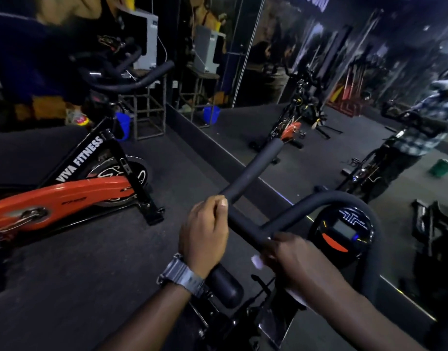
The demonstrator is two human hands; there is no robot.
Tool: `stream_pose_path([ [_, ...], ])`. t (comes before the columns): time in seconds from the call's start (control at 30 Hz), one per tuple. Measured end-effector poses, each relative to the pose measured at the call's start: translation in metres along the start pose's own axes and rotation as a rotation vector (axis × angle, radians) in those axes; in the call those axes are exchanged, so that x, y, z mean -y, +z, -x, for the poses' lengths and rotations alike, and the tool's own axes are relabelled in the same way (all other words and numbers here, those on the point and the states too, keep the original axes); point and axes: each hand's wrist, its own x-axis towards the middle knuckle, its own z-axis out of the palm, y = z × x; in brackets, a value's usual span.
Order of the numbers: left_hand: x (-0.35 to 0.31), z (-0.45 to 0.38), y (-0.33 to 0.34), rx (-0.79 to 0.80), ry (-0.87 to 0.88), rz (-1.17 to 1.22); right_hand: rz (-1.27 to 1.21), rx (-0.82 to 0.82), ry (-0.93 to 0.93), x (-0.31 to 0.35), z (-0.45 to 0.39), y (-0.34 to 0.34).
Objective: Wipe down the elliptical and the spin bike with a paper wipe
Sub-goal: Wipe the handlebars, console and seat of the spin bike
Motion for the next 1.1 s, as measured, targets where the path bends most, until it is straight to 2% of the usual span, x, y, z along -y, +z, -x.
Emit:
stream_pose_path([
  [0.07,0.000,-0.002,0.003,0.052,0.095,-0.069,0.008,-0.007,0.032,0.000,-0.007,0.003],
  [0.17,0.000,-0.003,0.010,0.184,0.261,-0.171,0.019,-0.173,-0.043,0.013,-0.046,0.011],
  [0.23,-0.001,-0.001,0.010,0.231,0.330,-0.221,0.001,-0.254,-0.002,0.012,-0.050,0.012],
  [0.43,-0.017,0.014,0.013,0.388,0.461,-0.260,-0.071,-0.288,0.023,-0.025,0.060,0.029],
  [0.53,-0.031,0.022,0.019,0.451,0.440,-0.232,-0.056,-0.334,0.063,-0.036,0.073,0.039],
  [0.67,-0.040,0.023,0.026,0.449,0.397,-0.198,-0.090,-0.423,0.118,-0.048,0.079,0.036],
  [0.77,-0.038,0.023,0.028,0.455,0.380,-0.185,-0.103,-0.571,0.099,-0.063,0.092,0.028],
  [0.87,-0.036,0.024,0.029,0.468,0.381,-0.181,-0.134,-0.714,0.174,-0.063,0.090,0.019],
  [1.0,-0.034,0.024,0.030,0.456,0.381,-0.179,-0.058,-0.589,0.113,-0.041,0.070,0.033],
  [1.1,-0.033,0.025,0.029,0.441,0.390,-0.191,-0.154,-0.654,0.136,-0.058,0.081,0.027],
])
